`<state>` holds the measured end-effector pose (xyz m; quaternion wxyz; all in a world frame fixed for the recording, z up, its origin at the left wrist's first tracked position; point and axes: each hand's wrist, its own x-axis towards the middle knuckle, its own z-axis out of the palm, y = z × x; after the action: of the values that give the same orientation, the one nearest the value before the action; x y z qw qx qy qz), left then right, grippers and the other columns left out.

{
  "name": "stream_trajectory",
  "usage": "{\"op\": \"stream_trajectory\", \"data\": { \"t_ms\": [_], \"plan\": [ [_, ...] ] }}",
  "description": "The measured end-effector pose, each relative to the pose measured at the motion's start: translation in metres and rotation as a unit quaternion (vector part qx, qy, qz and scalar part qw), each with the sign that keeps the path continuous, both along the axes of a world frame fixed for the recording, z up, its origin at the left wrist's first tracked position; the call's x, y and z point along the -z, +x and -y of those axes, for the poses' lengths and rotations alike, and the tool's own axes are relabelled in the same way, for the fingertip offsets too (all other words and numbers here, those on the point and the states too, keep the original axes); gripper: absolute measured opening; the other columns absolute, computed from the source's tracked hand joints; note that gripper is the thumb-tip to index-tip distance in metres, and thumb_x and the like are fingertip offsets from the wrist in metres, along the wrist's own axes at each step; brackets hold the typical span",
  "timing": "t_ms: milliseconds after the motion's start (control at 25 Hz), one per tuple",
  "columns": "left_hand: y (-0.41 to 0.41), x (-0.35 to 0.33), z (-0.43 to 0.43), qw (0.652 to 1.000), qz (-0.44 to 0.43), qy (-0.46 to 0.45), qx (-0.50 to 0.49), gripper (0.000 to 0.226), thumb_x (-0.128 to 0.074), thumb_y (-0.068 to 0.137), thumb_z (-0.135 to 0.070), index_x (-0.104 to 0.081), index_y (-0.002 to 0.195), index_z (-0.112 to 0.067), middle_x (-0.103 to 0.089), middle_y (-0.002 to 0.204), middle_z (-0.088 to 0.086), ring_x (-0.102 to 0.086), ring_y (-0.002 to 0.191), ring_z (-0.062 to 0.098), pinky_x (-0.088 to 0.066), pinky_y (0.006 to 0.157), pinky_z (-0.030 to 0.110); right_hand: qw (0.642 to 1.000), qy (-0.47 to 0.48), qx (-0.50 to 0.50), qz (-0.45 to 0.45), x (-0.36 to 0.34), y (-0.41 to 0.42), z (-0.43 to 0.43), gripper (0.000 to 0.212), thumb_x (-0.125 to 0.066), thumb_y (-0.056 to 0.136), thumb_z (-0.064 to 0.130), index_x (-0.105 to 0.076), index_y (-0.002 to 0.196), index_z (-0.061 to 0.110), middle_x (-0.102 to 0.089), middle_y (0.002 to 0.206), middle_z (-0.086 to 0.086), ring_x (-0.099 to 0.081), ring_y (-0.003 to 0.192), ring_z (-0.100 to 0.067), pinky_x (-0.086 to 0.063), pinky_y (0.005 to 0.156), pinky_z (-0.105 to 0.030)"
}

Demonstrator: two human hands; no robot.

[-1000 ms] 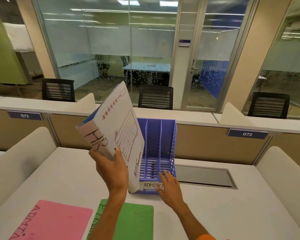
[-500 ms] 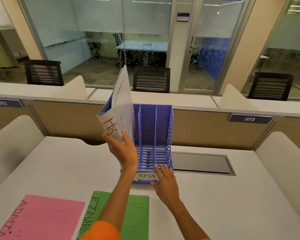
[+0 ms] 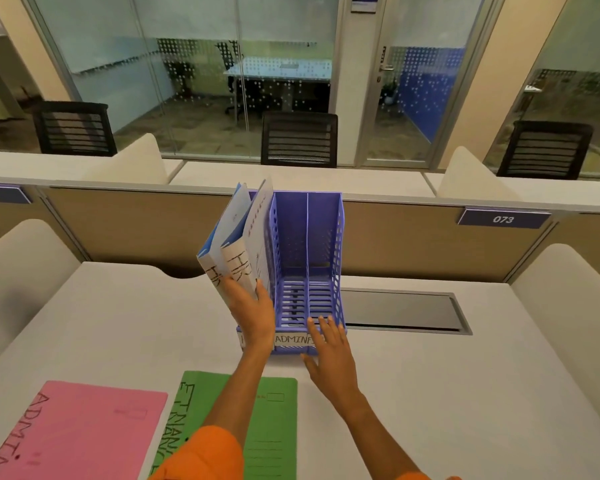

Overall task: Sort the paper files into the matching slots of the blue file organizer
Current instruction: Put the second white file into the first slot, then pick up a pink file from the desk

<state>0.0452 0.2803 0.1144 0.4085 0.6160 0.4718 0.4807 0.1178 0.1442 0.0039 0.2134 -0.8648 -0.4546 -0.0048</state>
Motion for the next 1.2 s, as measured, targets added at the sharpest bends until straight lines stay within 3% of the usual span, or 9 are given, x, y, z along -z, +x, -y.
{"op": "stream_trajectory", "data": {
  "t_ms": [200,360,520,640,840,1040,1200],
  "plan": [
    [-0.003,0.012,0.008,0.998,-0.052,-0.026,0.008,0.055,-0.061,0.092,-0.016,-0.029,0.137,-0.018,-0.044,0.142,0.018,-0.052,0.124,0.037,-0.057,0.086,0.051,1.000,-0.011,0.000,-0.011,0.001,0.001,-0.001,0.077,-0.066,0.084,0.039,-0.024,0.148,0.025,-0.033,0.152,-0.007,-0.020,0.143,-0.027,-0.014,0.115,-0.041],
    [-0.019,0.011,0.019,0.998,-0.049,-0.045,0.007,0.040,-0.069,0.087,-0.015,-0.041,0.116,-0.012,-0.056,0.130,0.016,-0.059,0.114,0.034,-0.057,0.085,0.044,0.999,-0.028,-0.007,-0.017,-0.003,0.000,0.000,0.079,-0.064,0.085,0.039,-0.018,0.149,0.027,-0.024,0.156,-0.006,-0.012,0.145,-0.026,-0.006,0.115,-0.037],
    [-0.054,0.035,0.042,0.998,-0.054,-0.033,0.001,0.040,-0.072,0.083,-0.008,-0.040,0.107,-0.015,-0.056,0.111,0.009,-0.062,0.092,0.026,-0.057,0.064,0.029,0.999,-0.045,-0.017,-0.009,-0.010,0.001,0.001,0.081,-0.062,0.086,0.041,-0.014,0.149,0.025,-0.020,0.157,-0.008,-0.010,0.146,-0.027,-0.006,0.115,-0.037],
    [-0.091,0.060,0.060,0.996,-0.082,-0.031,0.021,0.042,-0.072,0.082,-0.003,-0.040,0.105,-0.018,-0.053,0.108,0.005,-0.058,0.092,0.025,-0.053,0.065,0.035,0.997,-0.069,-0.031,0.004,-0.018,0.000,0.005,0.080,-0.054,0.089,0.046,-0.007,0.150,0.025,-0.008,0.159,-0.009,0.000,0.146,-0.026,0.001,0.115,-0.036],
    [-0.163,0.091,0.082,0.985,-0.157,-0.045,0.051,0.039,-0.071,0.082,-0.001,-0.044,0.102,-0.020,-0.053,0.104,0.000,-0.058,0.092,0.023,-0.054,0.069,0.036,0.998,-0.057,-0.033,0.021,-0.029,-0.018,0.022,0.081,-0.050,0.090,0.049,-0.008,0.151,0.016,-0.008,0.159,-0.009,-0.001,0.146,-0.025,0.000,0.118,-0.037],
    [-0.232,0.107,0.092,0.981,-0.177,-0.067,0.034,0.039,-0.073,0.080,0.000,-0.045,0.096,-0.022,-0.056,0.098,-0.001,-0.060,0.088,0.023,-0.055,0.070,0.039,0.996,-0.055,-0.050,-0.047,-0.012,-0.078,0.051,0.079,-0.051,0.091,0.049,-0.012,0.150,0.014,-0.012,0.158,-0.007,-0.008,0.146,-0.022,-0.005,0.117,-0.034],
    [-0.271,0.112,0.090,0.975,-0.204,-0.092,0.008,0.042,-0.076,0.077,-0.001,-0.044,0.094,-0.023,-0.059,0.097,-0.002,-0.062,0.087,0.024,-0.057,0.070,0.040,0.970,-0.088,-0.052,-0.219,0.006,-0.138,0.073,0.075,-0.058,0.090,0.039,-0.020,0.148,0.013,-0.035,0.151,-0.012,-0.035,0.137,-0.025,-0.029,0.110,-0.031]
  ]
}}
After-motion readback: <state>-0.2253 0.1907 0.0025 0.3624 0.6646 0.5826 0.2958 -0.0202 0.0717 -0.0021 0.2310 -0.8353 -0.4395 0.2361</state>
